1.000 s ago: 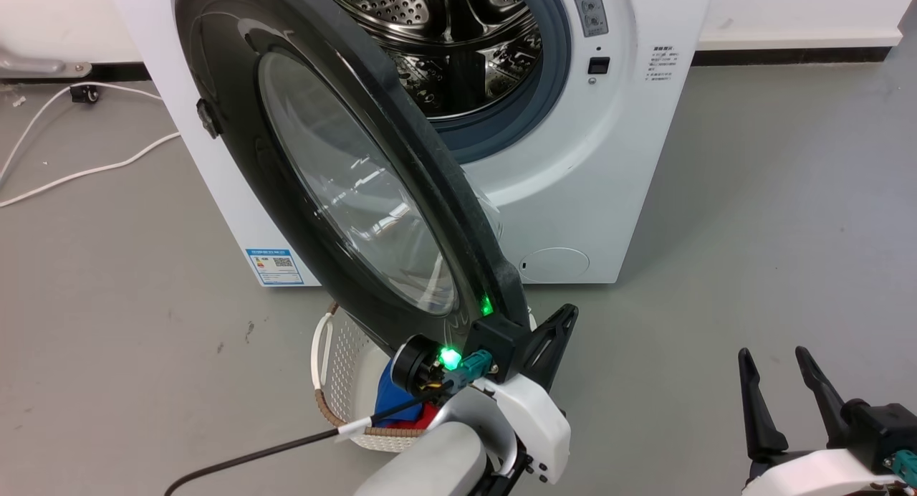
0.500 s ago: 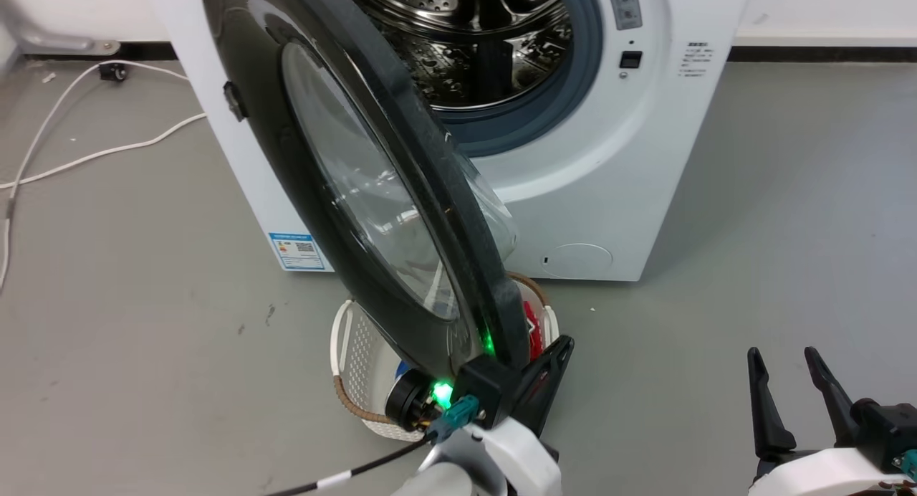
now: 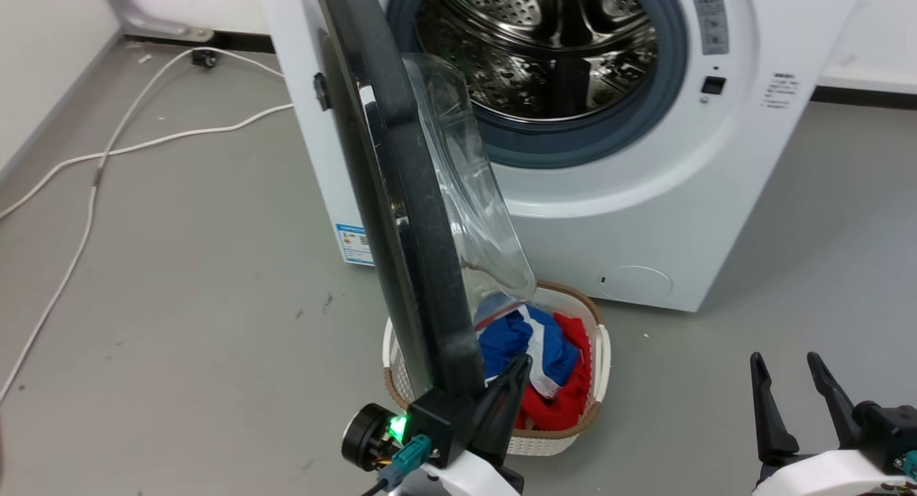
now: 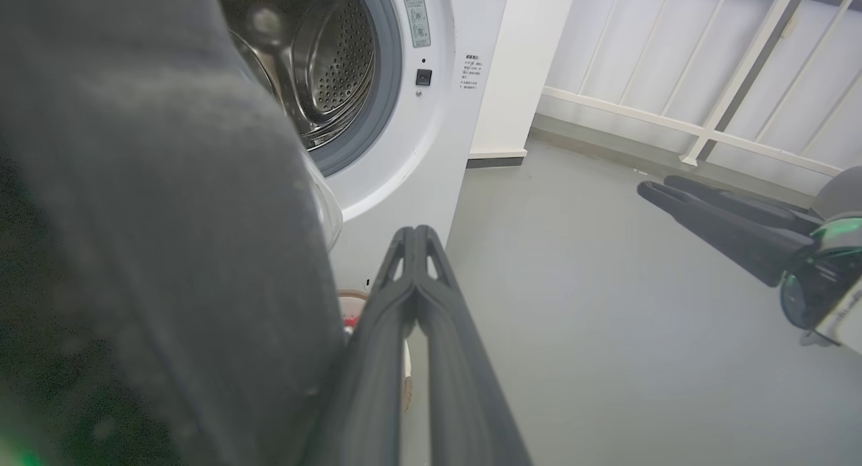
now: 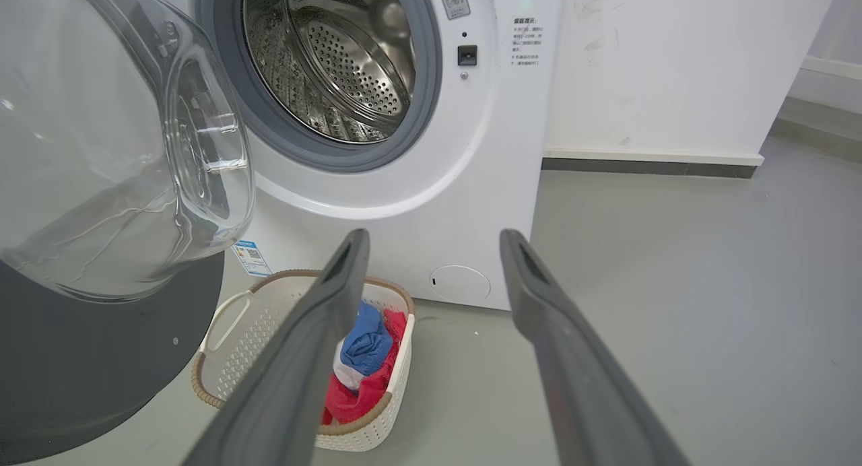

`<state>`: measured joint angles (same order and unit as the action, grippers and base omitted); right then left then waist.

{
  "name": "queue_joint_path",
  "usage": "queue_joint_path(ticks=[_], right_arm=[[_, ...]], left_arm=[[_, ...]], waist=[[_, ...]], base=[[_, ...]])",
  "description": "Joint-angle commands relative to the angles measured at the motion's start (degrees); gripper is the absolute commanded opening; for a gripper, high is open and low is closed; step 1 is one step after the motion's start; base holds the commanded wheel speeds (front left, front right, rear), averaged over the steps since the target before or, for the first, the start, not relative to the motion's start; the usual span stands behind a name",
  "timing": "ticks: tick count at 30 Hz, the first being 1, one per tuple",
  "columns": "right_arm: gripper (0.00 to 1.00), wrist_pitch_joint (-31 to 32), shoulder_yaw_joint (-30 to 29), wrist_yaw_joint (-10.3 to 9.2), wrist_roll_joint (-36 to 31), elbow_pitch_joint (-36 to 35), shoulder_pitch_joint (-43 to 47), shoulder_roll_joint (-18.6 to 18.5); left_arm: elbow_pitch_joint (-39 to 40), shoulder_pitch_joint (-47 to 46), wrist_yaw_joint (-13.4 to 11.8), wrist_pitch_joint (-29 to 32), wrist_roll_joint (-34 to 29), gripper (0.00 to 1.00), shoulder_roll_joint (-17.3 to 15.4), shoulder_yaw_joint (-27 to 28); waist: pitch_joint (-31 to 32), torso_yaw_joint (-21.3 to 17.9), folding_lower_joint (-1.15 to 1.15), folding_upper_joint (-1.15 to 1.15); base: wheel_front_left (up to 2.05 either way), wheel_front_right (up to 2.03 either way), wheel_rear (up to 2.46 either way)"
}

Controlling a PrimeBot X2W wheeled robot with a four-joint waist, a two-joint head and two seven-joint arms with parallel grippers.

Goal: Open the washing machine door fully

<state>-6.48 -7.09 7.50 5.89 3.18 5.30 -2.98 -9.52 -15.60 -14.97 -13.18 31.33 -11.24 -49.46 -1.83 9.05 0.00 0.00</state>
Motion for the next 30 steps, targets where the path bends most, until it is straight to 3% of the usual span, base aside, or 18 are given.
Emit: queue_joint_path(ticks=[1,8,17,30], right_arm=[[1.0,0.25,-0.09,-0.03,0.07,-0.26,0.44,0.18],[1.0,0.14,-0.55,-0.02,0.82,-0.09,1.34,0.18],[1.0,0.06,-0.8,-0.02,0.98,-0.35,1.03,0.17],[1.0,1.83,-0.83,-0.02,-0.86,-2.71,-1.34,0.16]], left_arm=[[0.66,-0.35,-1.25,0.0,-0.11,0.0,-1.55,1.83],[6.2,3.69,-4.67,1.03,0.67,0.0,-4.25,3.16],[9.71,7.27,-9.1,0.59,3.9,0.0,-8.7,10.1],[5.57,5.54,-8.08,-0.79,10.64,0.0,-17.15,24.43]], waist=[[0.53,1.39,0.0,0.0],[1.29,6.04,0.0,0.0],[0.79,11.43,0.0,0.0],[-3.72,12.61,0.0,0.0]], base=[[0.0,0.0,0.0],[0.0,0.0,0.0],[0.0,0.0,0.0],[0.0,0.0,0.0]])
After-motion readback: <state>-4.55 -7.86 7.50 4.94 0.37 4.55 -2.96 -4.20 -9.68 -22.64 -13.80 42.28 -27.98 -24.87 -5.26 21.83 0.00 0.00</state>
